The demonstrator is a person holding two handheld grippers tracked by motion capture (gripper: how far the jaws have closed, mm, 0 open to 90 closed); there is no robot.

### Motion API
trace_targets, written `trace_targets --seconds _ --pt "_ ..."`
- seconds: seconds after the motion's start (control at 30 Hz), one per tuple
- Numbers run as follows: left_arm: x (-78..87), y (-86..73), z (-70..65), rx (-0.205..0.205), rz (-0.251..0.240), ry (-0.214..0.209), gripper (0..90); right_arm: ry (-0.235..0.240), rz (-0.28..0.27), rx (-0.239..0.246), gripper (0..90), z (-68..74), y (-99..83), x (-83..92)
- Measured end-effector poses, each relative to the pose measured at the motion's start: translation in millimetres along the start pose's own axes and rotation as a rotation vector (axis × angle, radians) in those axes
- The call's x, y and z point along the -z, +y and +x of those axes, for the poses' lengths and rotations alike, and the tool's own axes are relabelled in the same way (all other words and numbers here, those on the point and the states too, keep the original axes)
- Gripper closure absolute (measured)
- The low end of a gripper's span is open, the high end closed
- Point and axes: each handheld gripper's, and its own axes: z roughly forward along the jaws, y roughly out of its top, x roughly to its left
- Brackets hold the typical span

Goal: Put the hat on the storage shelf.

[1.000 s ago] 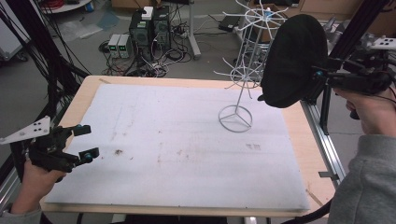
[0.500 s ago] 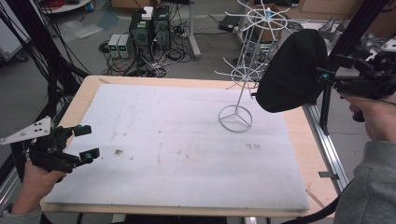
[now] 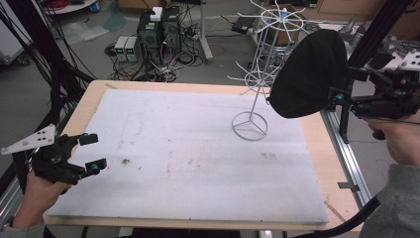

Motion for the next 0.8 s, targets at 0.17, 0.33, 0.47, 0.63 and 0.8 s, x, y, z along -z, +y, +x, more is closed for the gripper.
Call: trace_targets --seconds 0.17,0.33,0.47,0.63,0.8 --pt "1.4 1.5 -3.3 -0.006 -0.015 -0.008 1.7 0.053 -0.02 0.027 10.1 15.3 -8.1 0.5" --pt "1.8 2.2 -5.6 -0.03 -0.018 -0.025 1.7 0.081 -0.04 0.025 10.1 20.7 -19.4 -4.9" --pt "1.8 2.0 -4.6 -0.031 -0.019 -0.026 1.7 0.092 -0.022 0.021 10.1 25.2 -29.3 -14.2" --pt "3.6 2.3 -3.9 -0.029 -0.025 -0.017 1.7 0.092 -0.041 0.03 10.1 31.1 -38.9 -24.2" --pt "5.1 3.1 -4.4 -0.025 -0.029 -0.008 1.7 0.071 -0.076 0.038 10.1 39.5 -45.7 -28.3"
